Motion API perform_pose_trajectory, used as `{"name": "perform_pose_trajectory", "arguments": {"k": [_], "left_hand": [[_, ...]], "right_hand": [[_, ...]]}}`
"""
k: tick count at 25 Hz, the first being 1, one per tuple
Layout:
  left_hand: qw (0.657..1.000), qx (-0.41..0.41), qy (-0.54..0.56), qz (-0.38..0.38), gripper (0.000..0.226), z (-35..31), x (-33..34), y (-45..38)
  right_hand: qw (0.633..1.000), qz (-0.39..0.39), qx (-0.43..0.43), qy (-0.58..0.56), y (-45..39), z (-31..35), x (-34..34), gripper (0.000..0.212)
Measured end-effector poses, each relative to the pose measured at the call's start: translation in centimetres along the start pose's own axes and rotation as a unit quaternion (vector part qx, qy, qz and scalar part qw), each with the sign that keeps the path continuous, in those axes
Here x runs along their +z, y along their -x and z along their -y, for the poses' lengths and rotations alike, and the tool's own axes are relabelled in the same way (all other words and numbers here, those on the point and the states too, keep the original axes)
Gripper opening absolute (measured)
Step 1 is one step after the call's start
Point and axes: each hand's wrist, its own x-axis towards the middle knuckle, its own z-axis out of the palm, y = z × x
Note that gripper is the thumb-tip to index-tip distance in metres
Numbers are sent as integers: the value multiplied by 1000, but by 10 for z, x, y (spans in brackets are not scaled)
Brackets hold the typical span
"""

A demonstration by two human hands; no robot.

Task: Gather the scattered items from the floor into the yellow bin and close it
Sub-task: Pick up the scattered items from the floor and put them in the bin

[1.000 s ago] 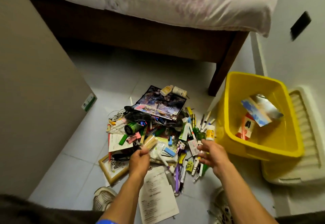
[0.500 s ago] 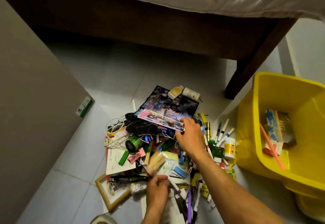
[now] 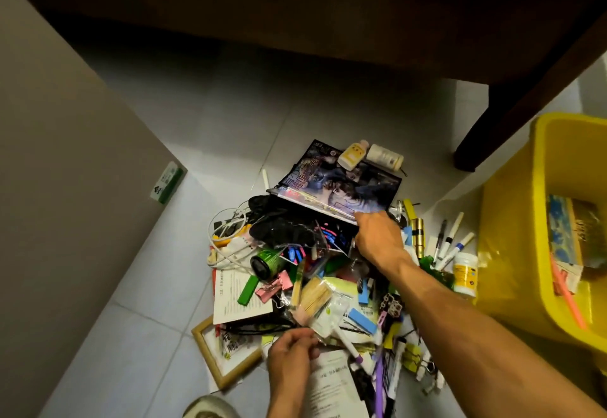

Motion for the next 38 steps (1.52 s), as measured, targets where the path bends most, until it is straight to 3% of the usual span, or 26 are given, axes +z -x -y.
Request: {"name": "perform_pose_trajectory", "arguments": {"k": [5, 10, 13, 15, 18, 21, 22, 23, 24, 26, 27, 30, 35, 37, 38], "left_hand": [[997, 50, 18, 49, 17, -4, 7, 20], [976, 189, 73, 81, 11, -55, 29, 71], [956, 167, 138, 196, 44, -98, 36, 105], [972, 106, 135, 162, 43, -117, 40, 121], [992, 93, 88, 24, 25, -131, 25, 137], [988, 120, 96, -16, 12, -124, 8, 135], [986, 130, 101, -10, 8, -119, 3, 132], [984, 142, 103, 5, 11, -117, 0, 131], [983, 155, 98, 25, 15, -118, -2, 131], [977, 175, 93, 78, 29, -125, 0, 134], [975, 176, 89, 108, 35, -128, 4, 135], [967, 208, -26, 142, 24, -120, 14, 135], [968, 184, -137, 99, 24, -73, 10, 103], [969, 181, -151, 68, 23, -55, 3, 88], [968, 183, -164, 46, 23, -46, 1, 79]], "right_hand": [[998, -3, -4, -67, 39, -6, -30, 35], [971, -147, 14, -186, 120, 11, -70, 27], [951, -220, 10, -215, 172, 33, -85, 32], [954, -244, -31, -171, 202, 53, -88, 24], [946, -272, -127, -119, 237, 65, -97, 30], [960, -133, -183, -164, 242, 53, -117, 42], [955, -22, -195, -222, 238, 44, -129, 44], [925, 80, -203, -310, 233, 34, -142, 46], [885, 123, -189, -408, 226, 23, -153, 48], [845, 74, -93, -522, 208, -5, -159, 48], [850, 50, -38, -523, 200, -17, -153, 46], [852, 102, 60, -509, 200, -30, -96, 42], [933, 44, 119, -336, 202, -42, -14, 10], [914, 28, 189, -357, 200, -54, -6, 5], [896, 23, 235, -377, 197, -60, 1, 19]]}}
